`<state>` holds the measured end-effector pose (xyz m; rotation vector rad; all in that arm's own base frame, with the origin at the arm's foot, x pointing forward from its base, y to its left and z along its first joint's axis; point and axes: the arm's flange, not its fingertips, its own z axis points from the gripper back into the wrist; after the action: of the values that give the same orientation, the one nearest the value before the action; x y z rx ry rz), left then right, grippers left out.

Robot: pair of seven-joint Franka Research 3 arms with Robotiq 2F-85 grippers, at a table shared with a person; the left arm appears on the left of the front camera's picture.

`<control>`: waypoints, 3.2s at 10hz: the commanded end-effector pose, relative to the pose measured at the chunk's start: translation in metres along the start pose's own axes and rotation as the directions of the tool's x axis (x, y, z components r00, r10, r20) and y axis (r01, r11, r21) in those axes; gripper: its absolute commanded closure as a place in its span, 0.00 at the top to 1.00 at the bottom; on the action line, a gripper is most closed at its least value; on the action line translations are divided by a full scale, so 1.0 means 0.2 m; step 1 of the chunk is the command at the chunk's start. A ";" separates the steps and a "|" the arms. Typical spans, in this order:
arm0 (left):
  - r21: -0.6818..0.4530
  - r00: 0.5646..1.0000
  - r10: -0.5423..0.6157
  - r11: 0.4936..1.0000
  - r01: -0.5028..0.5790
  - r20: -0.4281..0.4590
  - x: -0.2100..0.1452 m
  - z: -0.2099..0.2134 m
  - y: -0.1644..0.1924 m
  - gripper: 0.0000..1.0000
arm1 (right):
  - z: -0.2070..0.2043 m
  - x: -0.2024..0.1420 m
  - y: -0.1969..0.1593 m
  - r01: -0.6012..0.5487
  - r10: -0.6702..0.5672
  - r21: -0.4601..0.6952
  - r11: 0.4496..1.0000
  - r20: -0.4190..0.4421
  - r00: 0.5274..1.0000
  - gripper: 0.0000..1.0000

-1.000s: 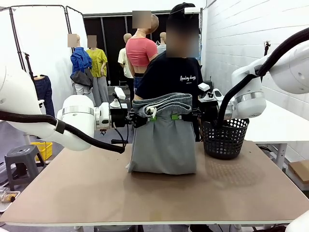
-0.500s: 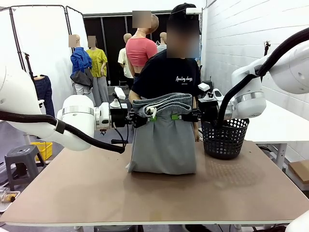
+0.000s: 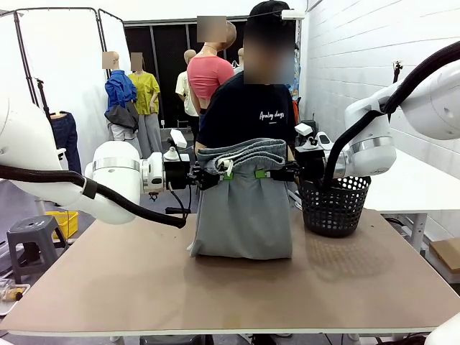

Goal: Fold the training pants.
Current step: Fold the Training pants in half.

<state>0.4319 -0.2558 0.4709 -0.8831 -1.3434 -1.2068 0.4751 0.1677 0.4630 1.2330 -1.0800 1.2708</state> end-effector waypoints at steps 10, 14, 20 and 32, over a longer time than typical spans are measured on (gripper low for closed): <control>0.013 1.000 -0.004 1.000 0.003 0.006 0.02 0.00 0.00 0.00 | 0.00 0.01 0.00 -0.001 0.001 0.003 1.000 0.005 1.000 0.00; -0.013 1.000 0.016 1.000 -0.016 -0.010 -0.02 -0.03 0.02 0.00 | 0.03 0.02 -0.04 0.006 -0.006 0.022 1.000 0.014 1.000 0.00; 0.014 0.999 -0.040 0.999 0.040 -0.029 0.09 -0.05 0.25 0.00 | 0.05 0.13 -0.24 -0.029 0.029 -0.025 0.999 0.016 0.999 0.00; 0.104 0.992 -0.117 0.987 0.122 -0.047 0.59 -0.16 0.91 0.00 | 0.11 0.70 -0.82 -0.197 0.201 -0.126 0.972 0.024 0.979 0.00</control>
<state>0.5797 -0.2594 0.6026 -0.7376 -1.4383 -1.2358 0.6255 0.1672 0.5877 1.0822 -1.3066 1.3437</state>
